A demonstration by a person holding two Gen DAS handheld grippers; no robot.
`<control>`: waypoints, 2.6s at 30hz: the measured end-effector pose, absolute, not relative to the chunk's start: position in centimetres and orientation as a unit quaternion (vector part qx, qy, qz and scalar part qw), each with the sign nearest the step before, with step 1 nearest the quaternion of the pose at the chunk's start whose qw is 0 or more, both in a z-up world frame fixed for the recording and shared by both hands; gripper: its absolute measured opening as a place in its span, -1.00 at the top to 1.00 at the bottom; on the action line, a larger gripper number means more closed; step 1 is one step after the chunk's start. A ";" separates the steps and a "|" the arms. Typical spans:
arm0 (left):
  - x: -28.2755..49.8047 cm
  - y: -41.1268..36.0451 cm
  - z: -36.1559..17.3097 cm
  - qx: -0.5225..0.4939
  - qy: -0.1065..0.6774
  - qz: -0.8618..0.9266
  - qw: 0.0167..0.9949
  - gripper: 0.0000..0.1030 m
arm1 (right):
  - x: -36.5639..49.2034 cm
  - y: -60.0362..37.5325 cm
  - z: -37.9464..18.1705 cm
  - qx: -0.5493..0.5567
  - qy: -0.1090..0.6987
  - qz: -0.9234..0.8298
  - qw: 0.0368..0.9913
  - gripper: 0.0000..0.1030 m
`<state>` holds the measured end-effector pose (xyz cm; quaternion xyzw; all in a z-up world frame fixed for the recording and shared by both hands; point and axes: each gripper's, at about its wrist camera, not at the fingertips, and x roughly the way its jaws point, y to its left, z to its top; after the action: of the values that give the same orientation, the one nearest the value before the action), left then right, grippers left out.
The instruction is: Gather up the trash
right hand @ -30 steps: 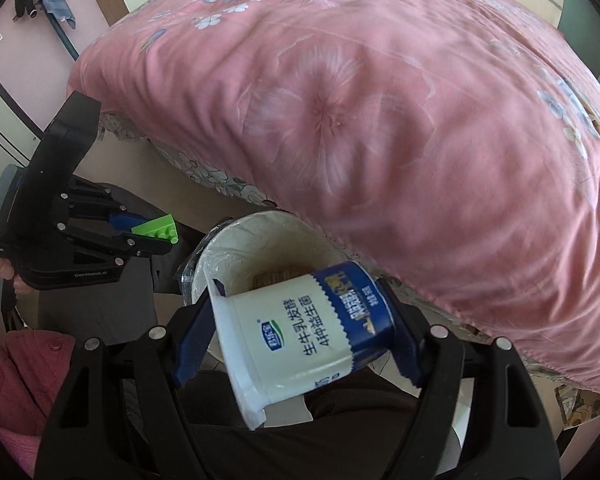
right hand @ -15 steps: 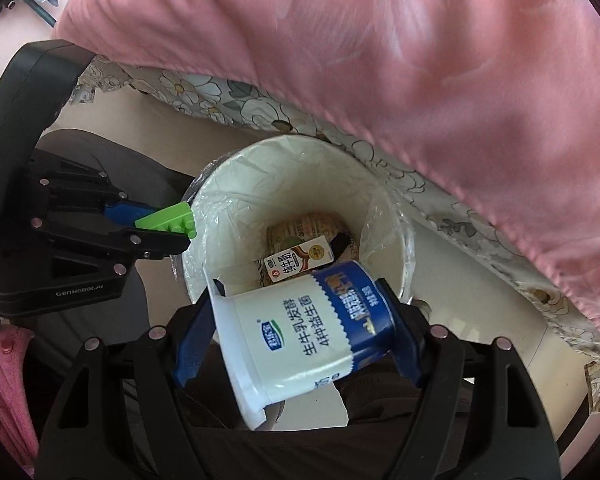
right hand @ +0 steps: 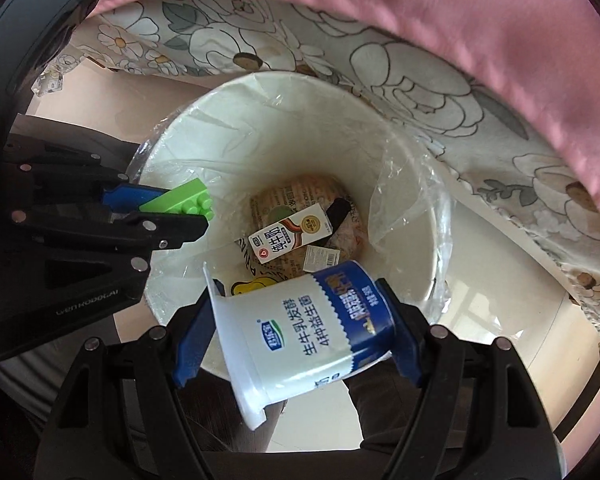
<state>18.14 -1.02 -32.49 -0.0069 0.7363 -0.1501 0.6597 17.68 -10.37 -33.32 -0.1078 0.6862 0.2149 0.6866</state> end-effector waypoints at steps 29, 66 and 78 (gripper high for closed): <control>20.5 -1.5 -40.5 -0.023 0.781 -0.112 0.614 0.55 | 19.5 -9.6 -41.6 -0.073 0.739 0.182 0.645 -0.46; 19.4 0.1 -34.1 -0.020 0.734 -0.101 0.671 0.08 | 18.7 -11.1 -33.3 -0.106 0.682 0.163 0.705 -0.48; 16.3 1.3 -19.5 -0.018 0.619 -0.097 0.779 -0.05 | 14.9 -13.2 -19.7 -0.078 0.588 0.181 0.785 -0.48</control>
<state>16.27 1.29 -19.53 -0.0184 0.6190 -0.0973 0.7791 14.91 -13.22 -19.66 -0.0780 0.5879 0.1812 0.7845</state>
